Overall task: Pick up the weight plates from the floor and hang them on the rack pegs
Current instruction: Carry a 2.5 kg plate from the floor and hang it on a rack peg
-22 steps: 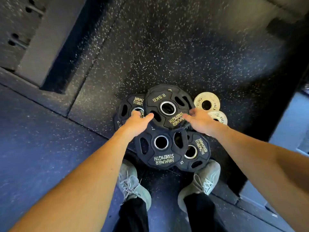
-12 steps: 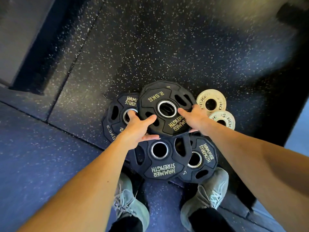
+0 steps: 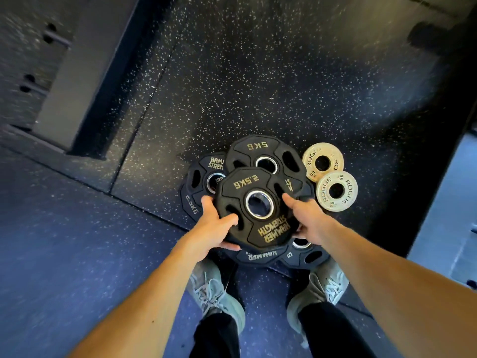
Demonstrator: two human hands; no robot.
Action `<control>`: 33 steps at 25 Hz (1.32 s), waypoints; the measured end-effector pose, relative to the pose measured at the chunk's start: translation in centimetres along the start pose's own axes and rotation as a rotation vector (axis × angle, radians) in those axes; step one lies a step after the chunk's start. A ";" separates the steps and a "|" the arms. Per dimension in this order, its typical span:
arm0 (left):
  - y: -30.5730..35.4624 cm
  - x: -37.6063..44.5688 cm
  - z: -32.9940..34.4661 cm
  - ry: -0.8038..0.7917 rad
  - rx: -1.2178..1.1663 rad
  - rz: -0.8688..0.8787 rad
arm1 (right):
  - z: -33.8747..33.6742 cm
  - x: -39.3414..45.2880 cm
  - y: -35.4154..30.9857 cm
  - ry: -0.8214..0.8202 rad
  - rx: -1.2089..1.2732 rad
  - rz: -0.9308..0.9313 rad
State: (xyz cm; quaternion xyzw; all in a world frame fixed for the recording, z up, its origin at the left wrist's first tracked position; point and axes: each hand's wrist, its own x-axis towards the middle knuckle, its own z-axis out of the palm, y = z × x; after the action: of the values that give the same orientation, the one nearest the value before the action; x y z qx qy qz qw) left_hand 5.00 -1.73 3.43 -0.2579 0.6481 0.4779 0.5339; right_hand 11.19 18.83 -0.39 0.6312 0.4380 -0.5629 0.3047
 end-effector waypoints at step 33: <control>2.6 -52.3 11.0 0.135 0.634 0.205 | -20.3 -51.1 16.3 0.059 -0.231 -0.438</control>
State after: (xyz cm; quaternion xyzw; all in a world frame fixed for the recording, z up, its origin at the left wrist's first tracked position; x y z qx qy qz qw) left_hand 23.24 -0.06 53.65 -0.0437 0.8208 0.2857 0.4928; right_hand 35.72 18.88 51.43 0.4984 0.6345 -0.5430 0.2326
